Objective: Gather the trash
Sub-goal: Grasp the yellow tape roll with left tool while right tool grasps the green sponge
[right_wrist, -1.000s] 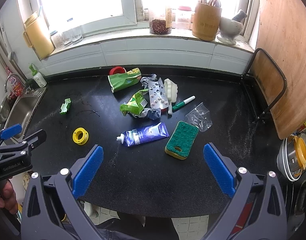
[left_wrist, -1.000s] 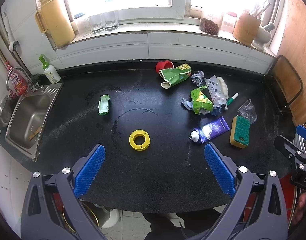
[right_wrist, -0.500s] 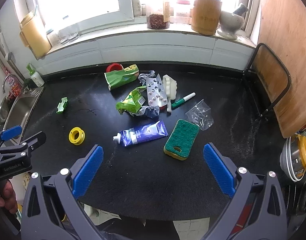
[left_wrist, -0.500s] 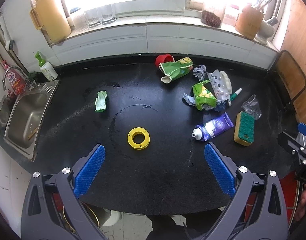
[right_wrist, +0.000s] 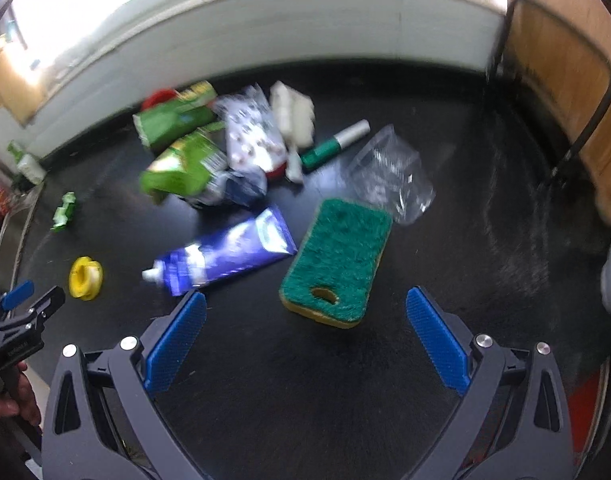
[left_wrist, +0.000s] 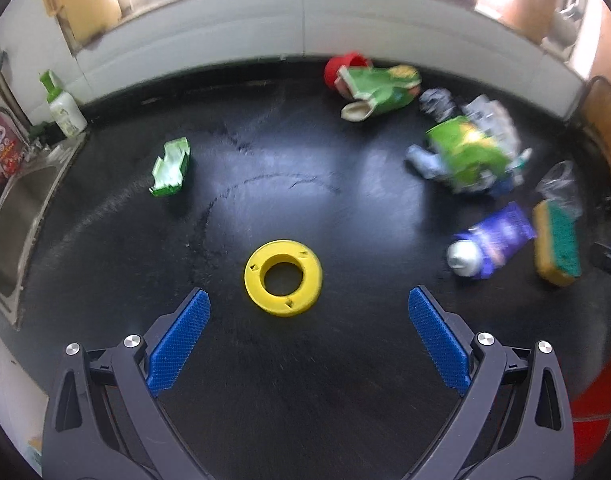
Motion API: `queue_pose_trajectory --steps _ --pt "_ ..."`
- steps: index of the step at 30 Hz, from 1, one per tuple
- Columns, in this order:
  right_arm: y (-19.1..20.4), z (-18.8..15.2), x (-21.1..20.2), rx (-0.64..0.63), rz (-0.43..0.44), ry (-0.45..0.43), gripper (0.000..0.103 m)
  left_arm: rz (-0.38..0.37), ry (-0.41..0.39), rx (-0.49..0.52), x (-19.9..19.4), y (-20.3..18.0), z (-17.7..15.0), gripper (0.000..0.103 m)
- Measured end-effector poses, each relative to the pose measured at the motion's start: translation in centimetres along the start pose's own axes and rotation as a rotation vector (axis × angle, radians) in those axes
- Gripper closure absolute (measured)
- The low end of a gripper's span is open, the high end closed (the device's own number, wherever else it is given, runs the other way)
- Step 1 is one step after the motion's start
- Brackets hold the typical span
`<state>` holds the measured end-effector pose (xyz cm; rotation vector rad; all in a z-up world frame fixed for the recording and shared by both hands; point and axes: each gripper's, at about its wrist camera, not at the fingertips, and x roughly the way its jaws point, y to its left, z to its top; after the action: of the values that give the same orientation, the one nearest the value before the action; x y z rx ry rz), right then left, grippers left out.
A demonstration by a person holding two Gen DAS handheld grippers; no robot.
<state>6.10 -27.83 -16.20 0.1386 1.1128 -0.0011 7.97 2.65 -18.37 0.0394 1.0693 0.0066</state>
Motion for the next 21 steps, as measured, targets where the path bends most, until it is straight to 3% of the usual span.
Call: queue_pose_trajectory --steps 4,9,13,14,17,18,21 --pt "-0.4 0.3 3.6 0.024 -0.006 0.038 0.006 0.008 0.022 -0.023 3.4 0.9 0.6 0.006" --pt "0.3 0.8 6.5 0.016 -0.044 0.064 0.007 0.039 0.046 0.018 6.5 0.9 1.2 0.006" --pt "0.2 1.1 7.3 0.017 -0.063 0.070 0.038 0.052 0.019 0.033 6.9 0.7 1.3 0.007" --pt "0.1 1.2 7.4 0.008 -0.075 0.073 0.040 0.057 0.015 0.038 6.8 0.7 1.2 0.008" --pt "-0.1 1.3 7.7 -0.010 -0.059 0.082 0.047 0.045 -0.006 0.051 6.3 0.3 0.8 0.031" --pt "-0.1 1.3 7.7 -0.022 -0.058 0.082 0.050 0.047 -0.012 0.057 6.1 0.1 0.8 0.049" --pt "-0.2 1.1 7.3 -0.045 -0.052 0.073 0.061 0.025 0.007 0.058 5.9 -0.5 0.9 0.049"
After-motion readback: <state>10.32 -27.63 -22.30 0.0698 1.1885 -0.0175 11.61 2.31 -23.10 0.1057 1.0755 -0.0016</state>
